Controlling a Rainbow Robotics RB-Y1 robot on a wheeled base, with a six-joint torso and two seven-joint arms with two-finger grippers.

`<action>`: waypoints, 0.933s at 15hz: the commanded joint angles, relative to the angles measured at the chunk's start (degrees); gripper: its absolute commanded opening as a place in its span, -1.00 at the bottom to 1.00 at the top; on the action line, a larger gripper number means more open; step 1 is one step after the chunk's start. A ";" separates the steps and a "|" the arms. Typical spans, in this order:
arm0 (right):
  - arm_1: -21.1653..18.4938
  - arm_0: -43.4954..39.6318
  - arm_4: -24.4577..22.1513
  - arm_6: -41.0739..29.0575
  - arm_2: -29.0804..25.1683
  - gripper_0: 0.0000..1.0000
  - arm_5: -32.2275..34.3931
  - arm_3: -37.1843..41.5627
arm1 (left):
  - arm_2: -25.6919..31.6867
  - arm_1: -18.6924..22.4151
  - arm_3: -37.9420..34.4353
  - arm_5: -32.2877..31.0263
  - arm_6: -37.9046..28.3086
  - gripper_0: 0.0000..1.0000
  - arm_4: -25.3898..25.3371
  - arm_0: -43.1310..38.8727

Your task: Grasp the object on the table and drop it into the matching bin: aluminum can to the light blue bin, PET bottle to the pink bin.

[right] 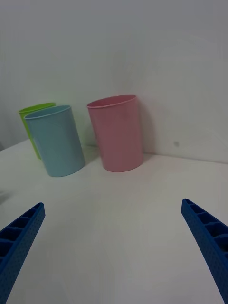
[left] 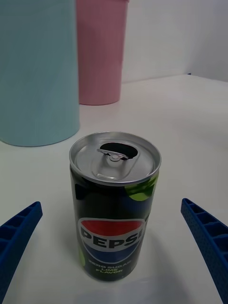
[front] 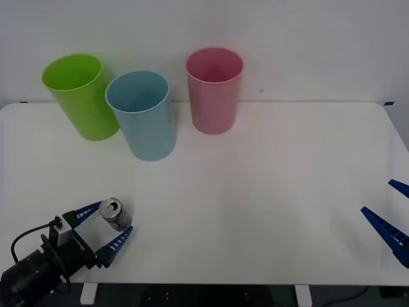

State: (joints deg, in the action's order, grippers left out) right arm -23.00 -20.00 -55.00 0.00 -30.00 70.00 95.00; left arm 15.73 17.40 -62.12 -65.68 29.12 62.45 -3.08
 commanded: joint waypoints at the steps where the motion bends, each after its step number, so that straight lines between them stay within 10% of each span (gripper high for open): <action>1: 0.00 0.00 0.00 0.00 0.00 1.00 0.00 0.00 | -0.79 -0.17 1.21 -0.07 0.67 1.00 0.04 1.41; 10: 0.00 0.00 0.00 0.00 0.00 1.00 0.00 0.00 | -1.32 -0.79 2.26 0.29 2.08 1.00 0.22 2.64; 12: 0.00 0.00 0.00 0.00 0.00 1.00 0.00 0.00 | -1.32 -0.79 2.26 0.37 2.17 -0.80 0.22 2.55; 14: 0.00 0.00 0.00 0.00 0.00 1.00 0.00 0.00 | -1.32 -0.79 2.26 0.46 2.43 -1.00 0.22 2.55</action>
State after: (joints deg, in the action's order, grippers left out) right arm -23.00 -20.00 -55.00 0.00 -30.00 70.00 95.00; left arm 14.41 16.61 -59.84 -65.23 31.43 62.67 -0.51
